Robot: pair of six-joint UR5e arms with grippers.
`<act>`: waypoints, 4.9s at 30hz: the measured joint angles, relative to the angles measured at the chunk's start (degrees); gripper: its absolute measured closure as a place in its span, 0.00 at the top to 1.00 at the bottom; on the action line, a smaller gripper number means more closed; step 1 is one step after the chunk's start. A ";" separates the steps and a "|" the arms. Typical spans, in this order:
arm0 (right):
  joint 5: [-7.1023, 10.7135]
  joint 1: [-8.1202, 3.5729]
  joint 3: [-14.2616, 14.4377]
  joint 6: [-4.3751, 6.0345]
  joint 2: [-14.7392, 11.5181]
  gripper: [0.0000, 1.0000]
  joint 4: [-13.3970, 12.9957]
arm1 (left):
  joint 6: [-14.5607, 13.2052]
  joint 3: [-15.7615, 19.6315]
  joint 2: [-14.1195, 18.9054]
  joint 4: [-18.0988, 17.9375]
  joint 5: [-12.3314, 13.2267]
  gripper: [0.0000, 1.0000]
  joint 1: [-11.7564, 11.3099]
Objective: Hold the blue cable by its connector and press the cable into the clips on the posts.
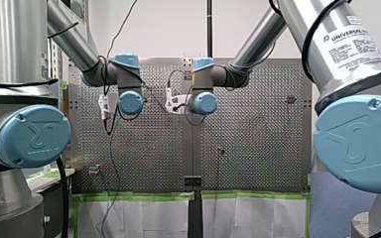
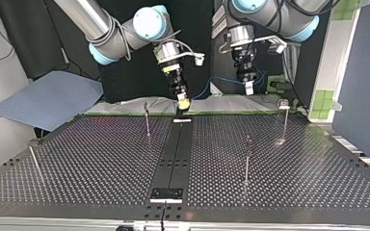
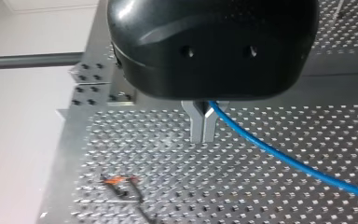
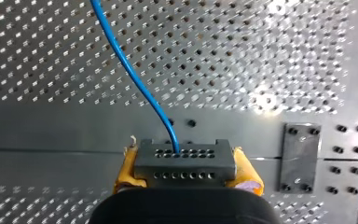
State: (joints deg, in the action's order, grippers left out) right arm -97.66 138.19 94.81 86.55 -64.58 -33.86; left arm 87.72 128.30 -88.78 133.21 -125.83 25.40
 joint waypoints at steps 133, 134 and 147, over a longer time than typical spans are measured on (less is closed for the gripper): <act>3.27 -3.34 -22.84 2.67 5.54 0.00 14.68 | 8.12 -20.94 -6.67 12.75 21.84 0.01 -17.75; 3.38 -3.41 -22.85 2.67 5.58 0.00 14.64 | 8.26 -21.23 -6.67 12.87 22.11 0.01 -17.86; 4.10 -4.54 -23.20 2.67 6.01 0.00 14.32 | 8.48 -25.35 -9.93 16.87 24.22 0.01 -19.10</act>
State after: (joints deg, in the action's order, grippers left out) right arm -93.56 133.64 71.62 89.23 -58.57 -19.55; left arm 96.21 102.95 -98.71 150.09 -101.61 6.30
